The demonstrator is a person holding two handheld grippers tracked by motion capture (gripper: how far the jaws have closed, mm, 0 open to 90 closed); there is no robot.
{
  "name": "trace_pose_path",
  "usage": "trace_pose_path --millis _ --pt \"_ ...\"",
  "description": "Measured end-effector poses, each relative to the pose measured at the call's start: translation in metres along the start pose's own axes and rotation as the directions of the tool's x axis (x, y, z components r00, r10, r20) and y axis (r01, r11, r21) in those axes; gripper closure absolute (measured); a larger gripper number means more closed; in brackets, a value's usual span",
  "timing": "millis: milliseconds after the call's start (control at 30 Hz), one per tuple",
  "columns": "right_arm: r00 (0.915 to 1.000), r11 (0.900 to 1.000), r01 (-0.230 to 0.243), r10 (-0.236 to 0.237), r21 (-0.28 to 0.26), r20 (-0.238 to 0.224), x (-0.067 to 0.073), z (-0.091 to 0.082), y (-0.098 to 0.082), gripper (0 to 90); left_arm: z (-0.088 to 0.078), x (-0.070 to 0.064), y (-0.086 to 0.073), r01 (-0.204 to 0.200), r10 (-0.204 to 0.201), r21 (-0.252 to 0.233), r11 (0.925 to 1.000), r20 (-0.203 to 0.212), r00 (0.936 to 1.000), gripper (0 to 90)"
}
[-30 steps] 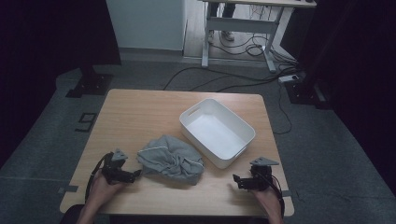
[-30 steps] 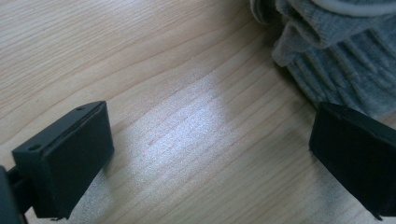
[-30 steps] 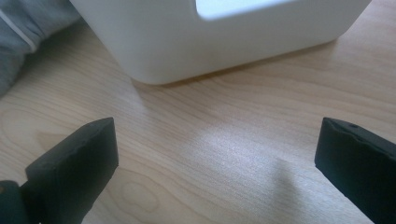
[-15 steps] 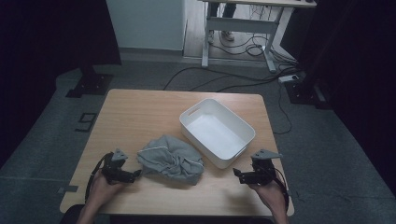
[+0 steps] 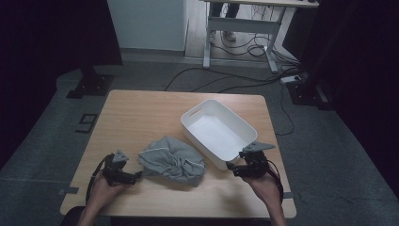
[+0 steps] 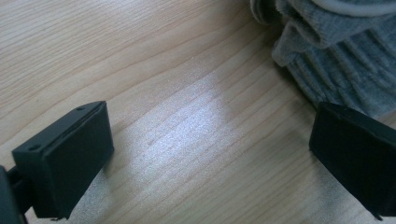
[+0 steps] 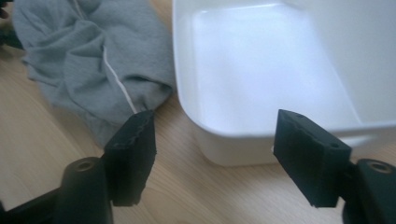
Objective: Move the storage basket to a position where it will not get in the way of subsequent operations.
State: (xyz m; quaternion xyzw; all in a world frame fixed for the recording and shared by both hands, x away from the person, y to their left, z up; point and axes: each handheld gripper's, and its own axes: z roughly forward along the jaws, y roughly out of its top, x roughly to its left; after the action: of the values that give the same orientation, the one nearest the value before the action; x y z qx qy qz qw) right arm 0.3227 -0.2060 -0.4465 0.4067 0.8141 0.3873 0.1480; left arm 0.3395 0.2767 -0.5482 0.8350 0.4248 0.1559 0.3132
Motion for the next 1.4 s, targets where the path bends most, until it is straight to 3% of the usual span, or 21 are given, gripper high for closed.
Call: trace_pose_path --millis 233,500,767,1000,1167,1400 --pt "0.9975 0.998 0.048 -0.045 0.038 -0.053 0.011 0.016 0.019 40.8 0.0 0.0 0.0 0.0 0.0 -0.001 1.0 0.0 1.0 0.0" --pt "0.9957 0.992 0.071 -0.064 0.101 -0.067 0.015 0.037 0.028 58.3 0.0 0.0 0.0 0.0 0.0 -0.001 1.0 0.0 1.0 0.0" --pt "0.9969 0.986 0.071 -0.065 0.153 -0.046 0.013 0.055 0.03 72.0 0.0 0.0 0.0 0.0 0.0 -0.001 1.0 0.0 1.0 0.0" --pt "0.9958 0.982 0.088 -0.083 0.169 -0.04 0.016 0.061 0.03 82.4 0.0 0.0 0.0 0.0 0.0 -0.001 1.0 0.0 1.0 0.0" --pt "0.9941 0.979 0.108 -0.108 0.175 -0.01 0.016 0.061 0.032 84.2 0.0 0.0 0.0 -0.001 0.001 0.0 1.0 0.0 1.0 0.0" --pt "0.9957 0.981 0.088 -0.091 0.174 0.011 0.006 0.062 0.033 84.1 0.0 0.0 0.0 -0.001 0.001 0.0 1.0 0.0 1.0 0.0"
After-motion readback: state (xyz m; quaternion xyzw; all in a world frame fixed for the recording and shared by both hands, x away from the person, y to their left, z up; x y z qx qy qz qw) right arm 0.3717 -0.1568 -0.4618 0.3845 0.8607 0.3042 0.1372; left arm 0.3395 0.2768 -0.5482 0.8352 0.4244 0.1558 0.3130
